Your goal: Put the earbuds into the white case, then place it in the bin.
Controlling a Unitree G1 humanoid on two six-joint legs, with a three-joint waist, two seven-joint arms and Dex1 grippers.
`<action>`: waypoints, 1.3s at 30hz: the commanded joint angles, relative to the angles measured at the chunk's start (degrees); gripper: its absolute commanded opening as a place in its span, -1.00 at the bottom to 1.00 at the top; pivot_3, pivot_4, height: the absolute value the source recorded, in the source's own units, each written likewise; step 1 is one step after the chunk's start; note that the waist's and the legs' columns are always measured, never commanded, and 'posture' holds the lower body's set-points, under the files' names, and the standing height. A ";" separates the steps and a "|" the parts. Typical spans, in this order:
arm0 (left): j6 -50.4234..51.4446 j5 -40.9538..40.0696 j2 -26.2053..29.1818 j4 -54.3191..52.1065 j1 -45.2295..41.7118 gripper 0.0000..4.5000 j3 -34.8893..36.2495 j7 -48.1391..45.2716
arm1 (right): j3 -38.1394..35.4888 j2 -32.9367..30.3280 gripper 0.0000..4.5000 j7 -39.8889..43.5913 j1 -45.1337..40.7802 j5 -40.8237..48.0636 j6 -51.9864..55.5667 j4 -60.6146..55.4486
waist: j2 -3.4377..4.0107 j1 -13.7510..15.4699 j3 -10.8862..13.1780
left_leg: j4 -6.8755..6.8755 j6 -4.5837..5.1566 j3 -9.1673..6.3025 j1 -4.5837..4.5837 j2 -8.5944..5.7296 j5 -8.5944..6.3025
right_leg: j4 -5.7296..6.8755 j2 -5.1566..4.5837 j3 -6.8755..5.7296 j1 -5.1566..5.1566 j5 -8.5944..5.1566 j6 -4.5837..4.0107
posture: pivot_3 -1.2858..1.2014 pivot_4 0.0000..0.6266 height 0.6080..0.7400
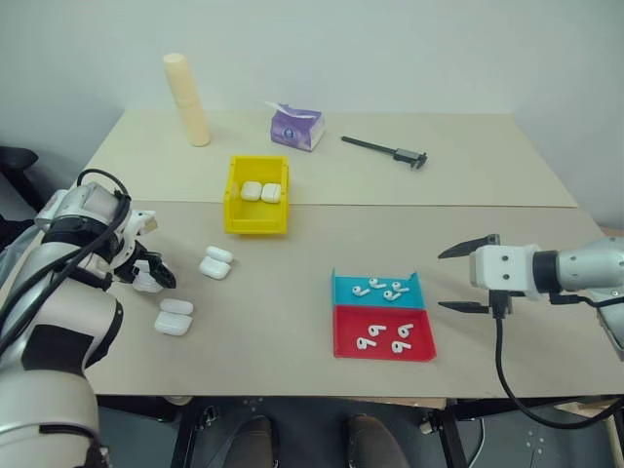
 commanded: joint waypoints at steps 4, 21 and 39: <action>0.02 2.48 0.38 0.29 0.84 0.43 1.53 0.93 | -1.97 -0.69 1.00 -0.66 -0.40 0.24 0.24 -1.39 | 0.00 -0.03 0.00 | 0.00 0.00 0.00 0.03 0.00 0.00 | 0.02 0.00 0.00 0.01 0.00 0.00 | 0.03 -0.52 1.00; 4.24 -3.28 10.20 -37.29 8.77 0.24 18.16 5.52 | -5.47 -3.14 1.00 1.78 -3.17 6.42 7.56 -7.25 | -0.03 -0.10 0.02 | 0.00 0.00 -0.09 -0.06 -0.01 0.00 | -0.01 -0.07 0.03 -0.03 -0.01 0.02 | 0.03 -0.52 1.00; -49.78 -29.13 -22.41 -87.70 54.67 0.24 52.42 7.02 | 4.25 -12.86 1.00 15.02 -13.68 15.97 31.92 -22.67 | 0.30 0.21 -0.22 | 0.04 0.03 -0.23 0.37 -0.04 -0.02 | 0.21 -0.13 0.17 0.24 -0.01 0.00 | 0.03 -0.52 1.00</action>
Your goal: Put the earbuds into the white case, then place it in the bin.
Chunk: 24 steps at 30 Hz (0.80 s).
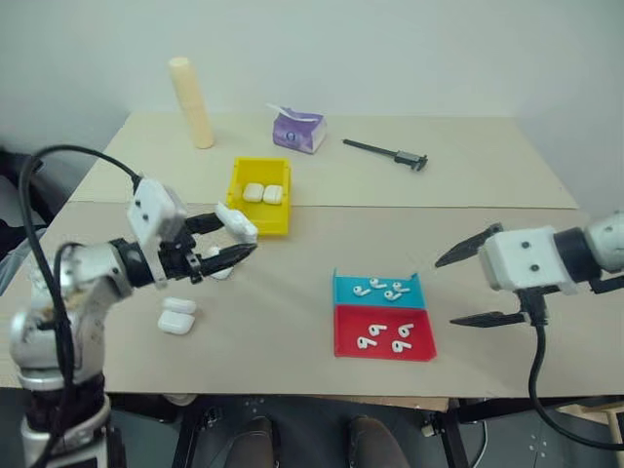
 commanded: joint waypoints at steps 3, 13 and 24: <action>-27.90 -3.55 -10.05 8.31 4.02 0.24 -4.99 -5.43 | 5.97 -2.06 1.00 1.06 -3.72 -2.31 8.55 -4.69 | 0.10 0.05 -0.08 | -0.01 0.05 0.01 -0.03 0.00 -0.03 | -0.08 0.00 -0.01 0.00 0.01 -0.01 | 0.03 -0.52 1.00; -34.46 -2.21 -8.16 13.27 8.98 0.24 -13.00 -4.67 | 16.87 3.18 0.44 -1.81 -8.42 -9.94 15.57 -9.40 | 0.11 -0.24 -0.09 | -0.01 0.08 -0.04 -0.06 0.04 -0.05 | -0.10 0.03 -0.02 -0.08 0.01 0.00 | 0.03 -0.52 1.00; -37.11 -3.38 -5.10 12.66 10.00 0.24 -14.98 -2.48 | 23.40 7.40 0.03 -4.56 -8.12 -15.04 19.86 -13.64 | 0.11 -0.20 -0.09 | -0.01 0.09 -0.05 -0.08 0.05 -0.06 | -0.13 0.03 -0.05 -0.08 0.01 0.00 | 0.03 -0.52 1.00</action>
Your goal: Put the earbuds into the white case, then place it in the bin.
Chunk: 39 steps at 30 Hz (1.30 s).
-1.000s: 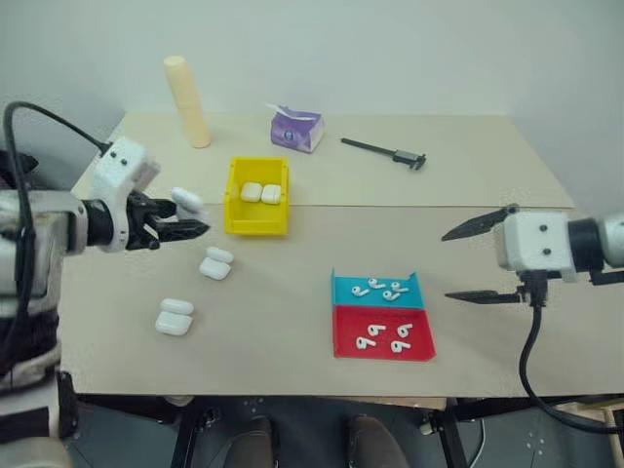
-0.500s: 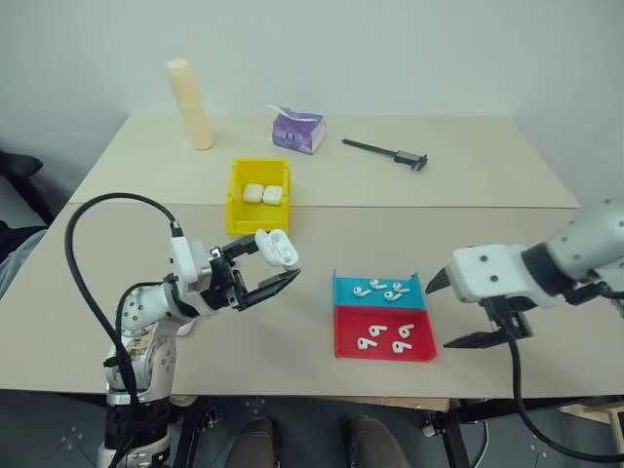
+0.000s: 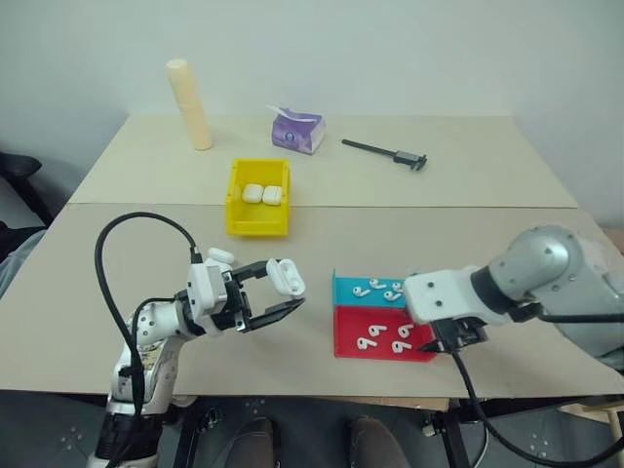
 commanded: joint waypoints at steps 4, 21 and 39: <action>-1.51 -1.00 1.04 -2.41 -0.37 0.24 -1.61 1.62 | 2.11 2.63 -0.12 -2.33 -0.55 -2.83 3.05 -1.83 | 0.00 0.00 0.00 | 0.00 0.00 0.01 0.00 0.00 0.00 | -0.02 0.01 -0.01 0.01 0.00 0.00 | 0.03 -0.52 1.00; -1.77 -1.10 3.66 -2.98 -0.32 0.24 -2.83 3.29 | 9.46 6.34 -0.12 -5.04 1.04 -10.23 3.41 2.50 | 0.00 -0.01 0.00 | -0.02 0.00 0.00 0.00 0.00 0.00 | -0.04 0.02 -0.02 0.00 0.00 -0.01 | 0.03 -0.52 1.00; -2.01 -0.81 4.53 -3.12 0.08 0.24 -3.29 3.93 | 10.95 7.87 -0.12 -5.23 2.80 -14.17 2.20 5.23 | 0.00 -0.02 0.00 | -0.02 0.00 0.00 -0.01 0.00 0.00 | -0.06 0.02 -0.03 0.00 -0.01 -0.01 | 0.03 -0.52 1.00</action>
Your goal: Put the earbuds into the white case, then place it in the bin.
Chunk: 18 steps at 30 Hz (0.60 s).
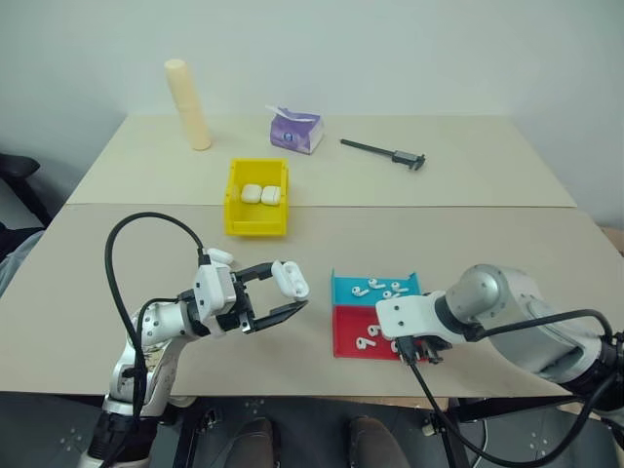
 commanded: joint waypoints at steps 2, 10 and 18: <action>-1.68 -0.92 0.67 -2.37 -0.15 0.24 0.08 0.38 | -0.31 0.46 -0.12 -0.03 0.18 -1.31 -1.06 -0.22 | 0.00 -0.01 0.00 | 0.00 0.00 0.00 0.00 0.00 0.00 | -0.01 0.00 0.00 0.00 0.00 0.00 | 0.03 -0.52 1.00; -1.84 -0.88 0.76 -2.28 -0.08 0.24 0.08 0.72 | -0.49 0.95 -0.12 0.71 0.41 -1.85 -1.86 -0.07 | 0.00 0.01 0.00 | 0.00 0.00 0.00 0.00 0.00 0.00 | -0.01 0.00 -0.01 0.00 0.00 0.00 | 0.03 -0.52 1.00; -2.29 -0.50 0.93 -2.05 0.15 0.24 -0.25 0.82 | -0.08 0.70 -0.51 0.46 1.32 -3.86 -3.66 0.57 | 0.00 0.00 0.00 | -0.01 0.00 0.00 0.02 0.00 0.00 | -0.02 0.00 -0.02 0.03 0.00 0.00 | 0.03 -0.52 1.00</action>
